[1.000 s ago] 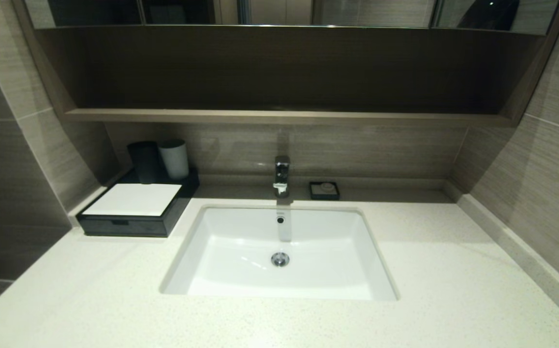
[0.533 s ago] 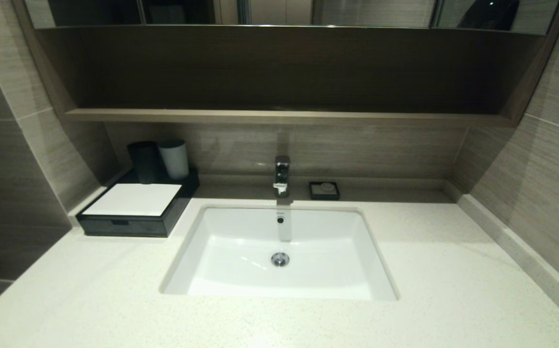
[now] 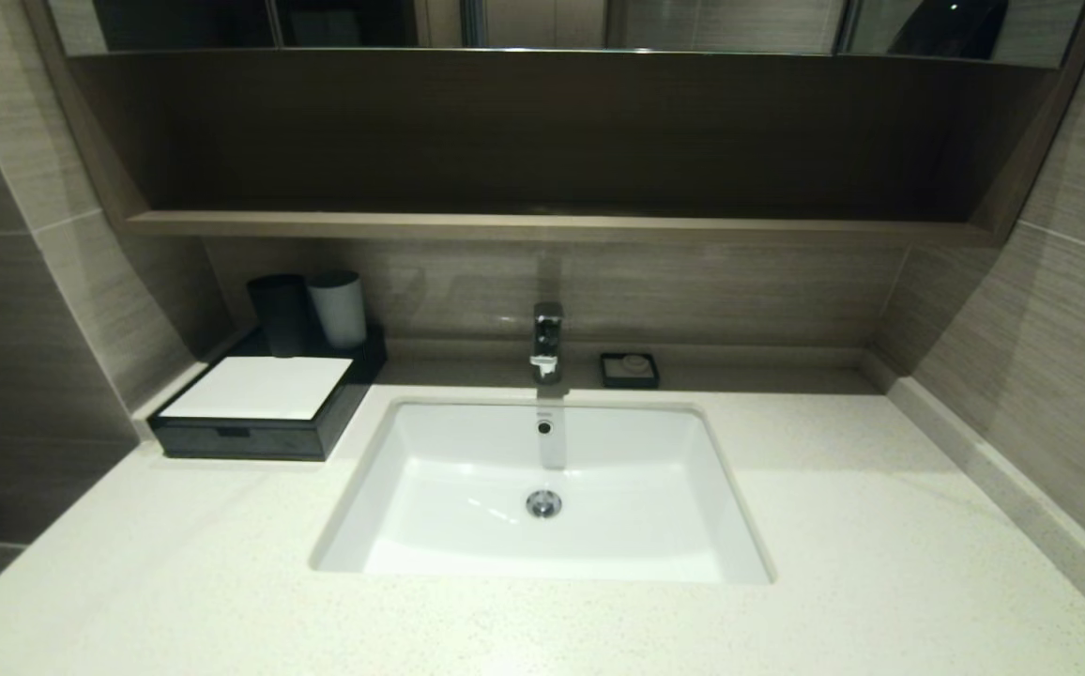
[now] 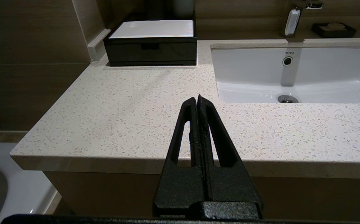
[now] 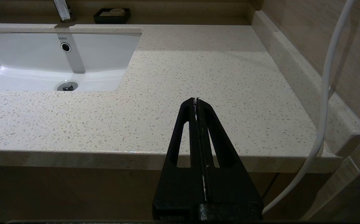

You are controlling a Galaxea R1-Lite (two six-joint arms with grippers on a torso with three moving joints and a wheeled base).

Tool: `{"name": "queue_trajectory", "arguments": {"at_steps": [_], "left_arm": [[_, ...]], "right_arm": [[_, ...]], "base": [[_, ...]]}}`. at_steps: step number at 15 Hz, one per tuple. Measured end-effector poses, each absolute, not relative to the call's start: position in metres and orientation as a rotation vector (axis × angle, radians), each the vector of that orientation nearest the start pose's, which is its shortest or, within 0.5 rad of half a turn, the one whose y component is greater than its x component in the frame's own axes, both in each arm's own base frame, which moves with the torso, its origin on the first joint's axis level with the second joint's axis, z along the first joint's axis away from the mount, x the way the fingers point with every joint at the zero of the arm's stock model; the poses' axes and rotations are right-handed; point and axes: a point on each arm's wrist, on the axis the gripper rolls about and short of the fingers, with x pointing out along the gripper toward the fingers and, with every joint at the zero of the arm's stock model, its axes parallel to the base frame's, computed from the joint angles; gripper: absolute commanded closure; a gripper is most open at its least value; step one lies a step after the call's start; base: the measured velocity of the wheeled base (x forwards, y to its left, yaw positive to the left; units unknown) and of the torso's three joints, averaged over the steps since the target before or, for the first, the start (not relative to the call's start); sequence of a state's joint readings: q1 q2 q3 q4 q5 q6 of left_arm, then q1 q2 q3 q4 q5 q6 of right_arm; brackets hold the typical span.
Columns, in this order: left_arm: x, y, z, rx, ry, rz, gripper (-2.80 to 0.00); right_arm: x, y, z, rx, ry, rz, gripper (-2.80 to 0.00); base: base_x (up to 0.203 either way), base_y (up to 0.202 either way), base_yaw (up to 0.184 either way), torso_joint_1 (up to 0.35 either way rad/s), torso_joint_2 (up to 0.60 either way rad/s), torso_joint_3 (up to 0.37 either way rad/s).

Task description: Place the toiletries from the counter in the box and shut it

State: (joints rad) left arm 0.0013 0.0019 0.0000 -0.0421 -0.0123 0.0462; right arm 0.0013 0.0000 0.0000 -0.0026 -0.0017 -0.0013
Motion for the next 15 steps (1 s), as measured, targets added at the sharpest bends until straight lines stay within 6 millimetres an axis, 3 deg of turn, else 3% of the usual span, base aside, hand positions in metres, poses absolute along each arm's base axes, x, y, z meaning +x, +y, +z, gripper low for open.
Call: {"name": "queue_trajectory", "arguments": {"at_steps": [15], "left_arm": [[-0.0227, -0.0003, 0.0799, 0.043, -0.041, -0.009, 0.00]], "right_arm": [[-0.0228, -0.0001, 0.0758, 0.000, -0.003, 0.000, 0.00]], "base": [[0.000, 0.000, 0.000, 0.000, 0.00, 0.000]]}}
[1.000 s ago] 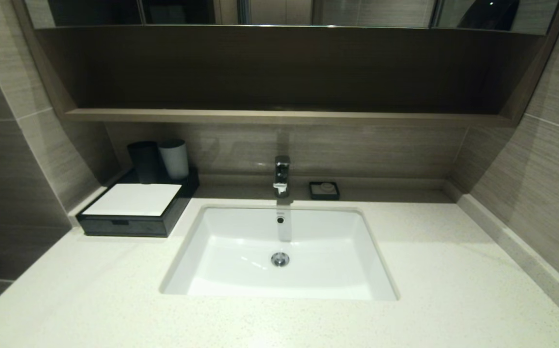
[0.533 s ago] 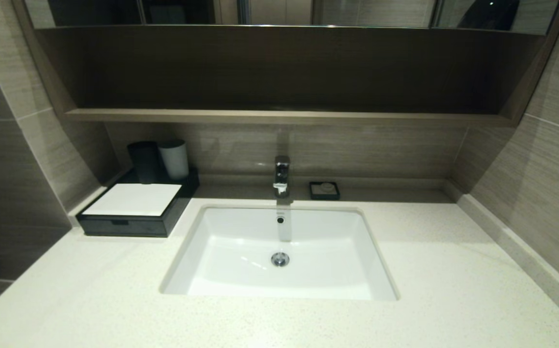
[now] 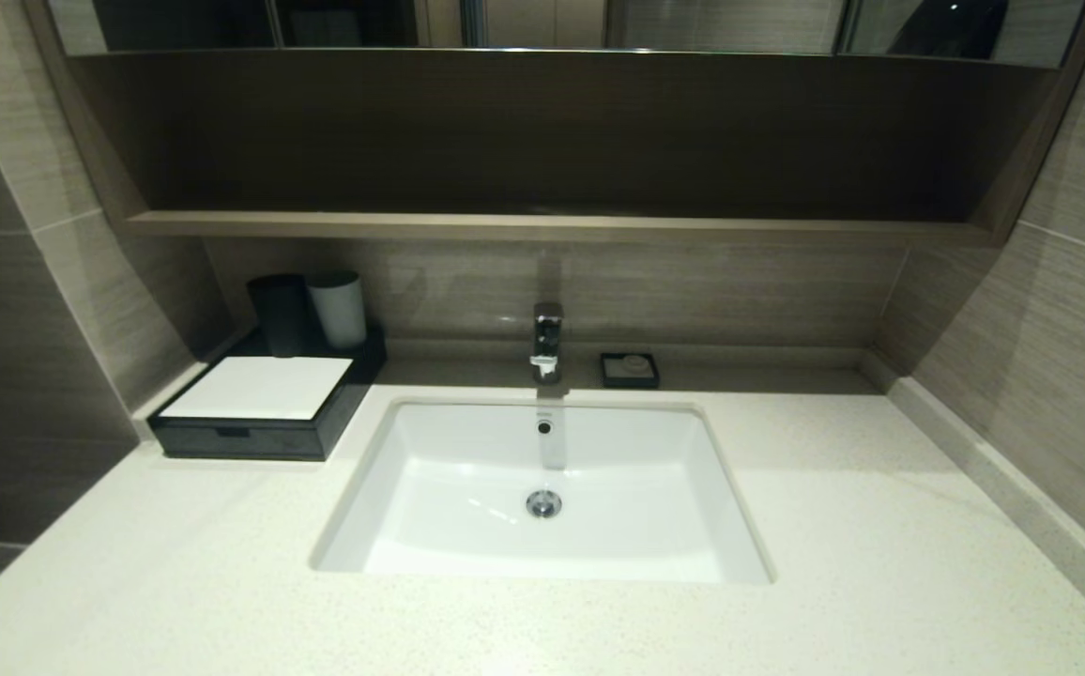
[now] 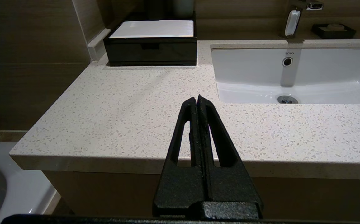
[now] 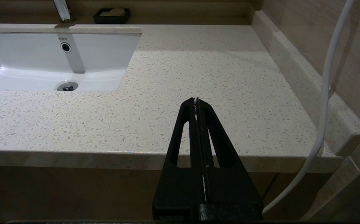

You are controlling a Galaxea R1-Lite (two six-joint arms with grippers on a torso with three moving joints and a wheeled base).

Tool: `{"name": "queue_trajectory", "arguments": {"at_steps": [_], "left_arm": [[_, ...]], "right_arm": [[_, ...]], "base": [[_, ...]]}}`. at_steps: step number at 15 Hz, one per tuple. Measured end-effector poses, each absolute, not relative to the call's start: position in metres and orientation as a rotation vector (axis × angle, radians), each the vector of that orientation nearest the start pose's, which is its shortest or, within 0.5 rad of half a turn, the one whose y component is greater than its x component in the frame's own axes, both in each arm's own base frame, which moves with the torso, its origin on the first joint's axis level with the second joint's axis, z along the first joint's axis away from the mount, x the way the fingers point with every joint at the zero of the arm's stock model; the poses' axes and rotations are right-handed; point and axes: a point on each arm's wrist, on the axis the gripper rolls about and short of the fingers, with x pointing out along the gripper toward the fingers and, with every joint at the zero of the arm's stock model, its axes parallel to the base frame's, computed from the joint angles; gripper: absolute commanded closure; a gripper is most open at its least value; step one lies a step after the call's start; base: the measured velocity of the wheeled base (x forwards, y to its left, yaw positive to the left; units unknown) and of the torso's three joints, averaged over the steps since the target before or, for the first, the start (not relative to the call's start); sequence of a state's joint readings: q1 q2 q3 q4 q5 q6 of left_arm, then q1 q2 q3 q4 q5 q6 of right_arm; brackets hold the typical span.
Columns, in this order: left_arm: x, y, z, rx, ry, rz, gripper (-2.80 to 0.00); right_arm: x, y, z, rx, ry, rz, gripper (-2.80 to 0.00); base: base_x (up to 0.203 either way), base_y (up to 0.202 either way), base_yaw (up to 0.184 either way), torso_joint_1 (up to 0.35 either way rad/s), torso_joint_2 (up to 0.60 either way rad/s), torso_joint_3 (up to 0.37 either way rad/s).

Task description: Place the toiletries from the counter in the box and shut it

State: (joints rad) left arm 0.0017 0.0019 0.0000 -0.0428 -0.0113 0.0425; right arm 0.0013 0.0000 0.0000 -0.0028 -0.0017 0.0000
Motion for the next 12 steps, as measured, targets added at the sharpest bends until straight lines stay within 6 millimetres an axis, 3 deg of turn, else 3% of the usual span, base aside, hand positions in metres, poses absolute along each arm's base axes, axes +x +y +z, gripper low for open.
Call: {"name": "queue_trajectory", "arguments": {"at_steps": [12], "left_arm": [[-0.0227, -0.0003, 0.0799, 0.043, -0.041, -0.009, 0.00]], "right_arm": [[-0.0228, -0.0001, 0.0758, 0.000, -0.003, 0.000, 0.00]], "base": [[0.000, 0.000, 0.000, 0.000, 0.00, 0.000]]}}
